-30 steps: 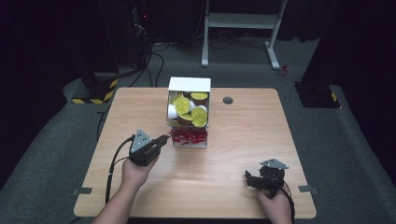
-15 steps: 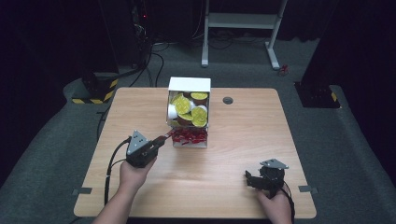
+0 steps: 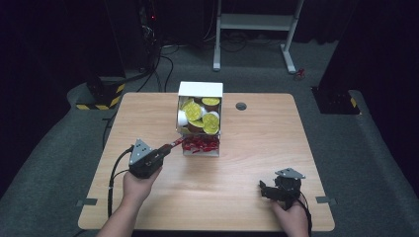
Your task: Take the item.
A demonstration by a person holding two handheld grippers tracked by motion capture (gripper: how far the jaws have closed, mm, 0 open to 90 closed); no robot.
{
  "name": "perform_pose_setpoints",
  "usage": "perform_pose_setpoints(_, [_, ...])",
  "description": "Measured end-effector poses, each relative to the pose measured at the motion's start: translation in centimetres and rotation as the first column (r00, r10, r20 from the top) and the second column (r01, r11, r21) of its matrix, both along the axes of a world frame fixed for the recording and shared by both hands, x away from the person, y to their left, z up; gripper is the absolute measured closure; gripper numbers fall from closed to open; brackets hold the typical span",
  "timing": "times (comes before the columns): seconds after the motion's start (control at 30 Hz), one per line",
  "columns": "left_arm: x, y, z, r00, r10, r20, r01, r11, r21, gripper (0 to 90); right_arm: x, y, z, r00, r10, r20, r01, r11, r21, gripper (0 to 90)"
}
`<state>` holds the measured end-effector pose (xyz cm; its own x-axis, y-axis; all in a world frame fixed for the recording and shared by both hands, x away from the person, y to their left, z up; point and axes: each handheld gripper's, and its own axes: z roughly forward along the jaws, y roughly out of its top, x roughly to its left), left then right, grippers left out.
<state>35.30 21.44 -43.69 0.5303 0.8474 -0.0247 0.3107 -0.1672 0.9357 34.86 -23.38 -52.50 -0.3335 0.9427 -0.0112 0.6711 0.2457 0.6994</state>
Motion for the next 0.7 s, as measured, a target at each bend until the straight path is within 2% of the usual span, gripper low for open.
perform_pose_setpoints(0.7, [-1.08,0.77,0.54,0.9998,0.014,0.011,-0.014,0.9997,-0.019,85.0,0.00,0.00,0.00,1.0000,0.000,0.000,0.000,1.000,0.000,8.5])
